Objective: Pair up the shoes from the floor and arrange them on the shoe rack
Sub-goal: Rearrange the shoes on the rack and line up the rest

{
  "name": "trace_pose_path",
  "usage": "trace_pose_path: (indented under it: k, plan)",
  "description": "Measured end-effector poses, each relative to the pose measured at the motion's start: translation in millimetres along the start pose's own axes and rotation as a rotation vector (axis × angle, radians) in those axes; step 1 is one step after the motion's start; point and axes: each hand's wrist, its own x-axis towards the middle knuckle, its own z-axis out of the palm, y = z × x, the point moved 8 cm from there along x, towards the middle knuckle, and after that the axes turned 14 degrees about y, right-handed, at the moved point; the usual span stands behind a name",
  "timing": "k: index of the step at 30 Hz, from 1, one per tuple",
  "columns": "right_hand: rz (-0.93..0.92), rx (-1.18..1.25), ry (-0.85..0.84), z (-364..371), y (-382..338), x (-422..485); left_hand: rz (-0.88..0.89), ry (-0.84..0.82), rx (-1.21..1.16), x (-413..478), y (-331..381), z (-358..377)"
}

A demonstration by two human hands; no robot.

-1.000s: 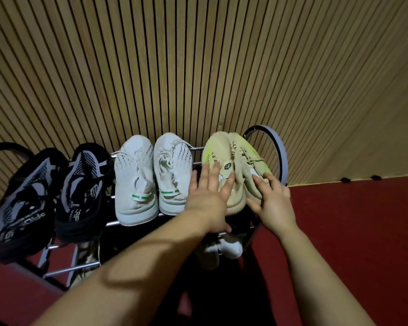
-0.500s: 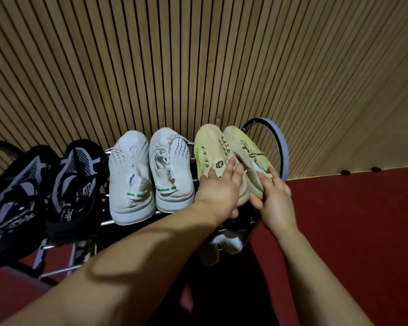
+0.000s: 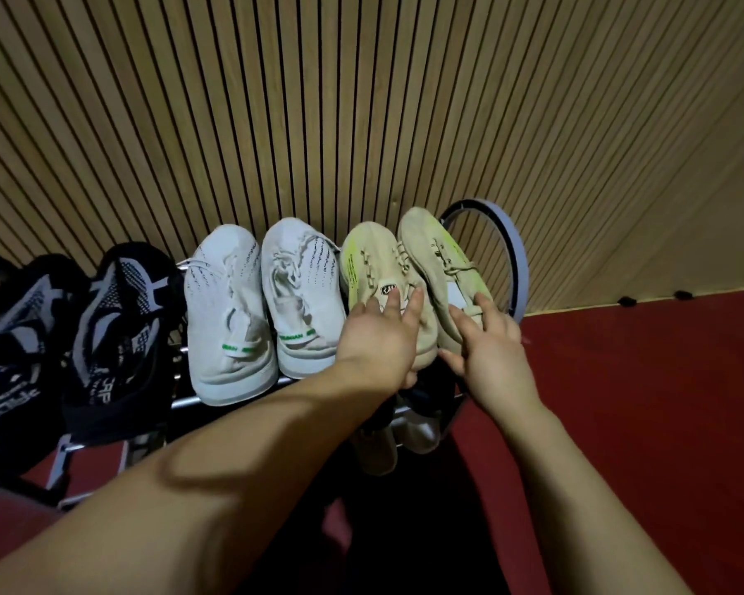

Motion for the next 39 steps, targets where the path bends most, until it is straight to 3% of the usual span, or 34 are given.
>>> trace_pose_path:
  k: [9,14,18,20,23,27,34,39]
  plan:
    - [-0.146,-0.355,-0.289,-7.3,-17.8,25.1,-0.021,-0.023,0.003,3.1,2.4,2.4]
    - [-0.261,-0.617,-0.461,-15.3,-26.9,48.7,0.095,-0.104,0.055,5.4,0.0,-1.1]
    - [-0.252,-0.407,-0.593,-7.6,-28.9,61.4,0.198,-0.14,0.036,9.0,-17.4,-6.9]
    - [-0.137,-0.223,-0.68,2.2,-19.7,58.7,0.165,-0.078,0.061,11.4,-28.5,-9.6]
    - [-0.133,-0.187,-0.687,9.5,-11.8,66.2,0.031,-0.051,0.03,11.9,-41.4,-2.9]
    - [-0.1,-0.273,-0.844,22.0,-19.5,71.1,-0.102,-0.229,-0.146,11.1,-52.2,17.3]
    - [-0.337,-0.758,-0.952,25.0,-48.4,69.4,-0.084,-0.256,-0.174,14.5,-52.0,20.1]
    - [-0.289,-0.715,-0.947,21.4,-43.7,68.6,-0.072,-0.237,-0.155,14.2,-51.2,17.4]
